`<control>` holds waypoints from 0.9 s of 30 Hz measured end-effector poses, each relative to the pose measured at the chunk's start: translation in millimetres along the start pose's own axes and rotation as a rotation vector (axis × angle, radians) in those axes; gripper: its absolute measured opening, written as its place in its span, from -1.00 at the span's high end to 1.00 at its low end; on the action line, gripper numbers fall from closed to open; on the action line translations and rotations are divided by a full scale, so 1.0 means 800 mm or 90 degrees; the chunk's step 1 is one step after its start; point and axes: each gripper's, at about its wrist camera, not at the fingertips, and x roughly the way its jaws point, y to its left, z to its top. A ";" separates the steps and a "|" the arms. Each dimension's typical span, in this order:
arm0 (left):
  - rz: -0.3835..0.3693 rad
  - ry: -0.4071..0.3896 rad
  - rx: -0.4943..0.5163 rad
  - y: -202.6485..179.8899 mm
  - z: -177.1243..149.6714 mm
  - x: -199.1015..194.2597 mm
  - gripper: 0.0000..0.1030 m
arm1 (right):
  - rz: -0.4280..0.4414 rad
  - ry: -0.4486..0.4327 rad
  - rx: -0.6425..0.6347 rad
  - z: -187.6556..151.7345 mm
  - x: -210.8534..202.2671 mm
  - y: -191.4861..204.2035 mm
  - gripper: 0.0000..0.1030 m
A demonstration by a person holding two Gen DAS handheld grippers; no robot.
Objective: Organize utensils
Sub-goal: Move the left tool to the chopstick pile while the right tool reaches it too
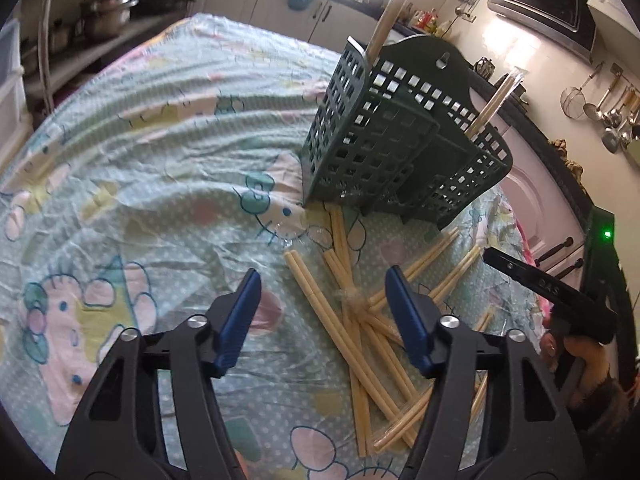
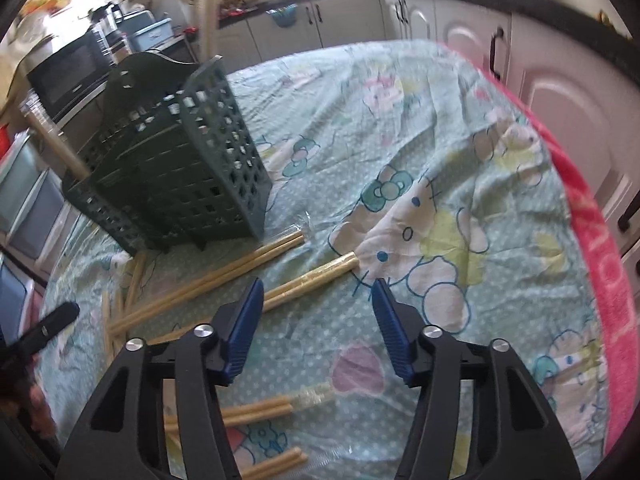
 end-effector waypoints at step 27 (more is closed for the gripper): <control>-0.060 0.073 -0.126 0.051 0.021 0.049 0.70 | 0.045 0.039 0.191 0.034 0.044 -0.047 0.80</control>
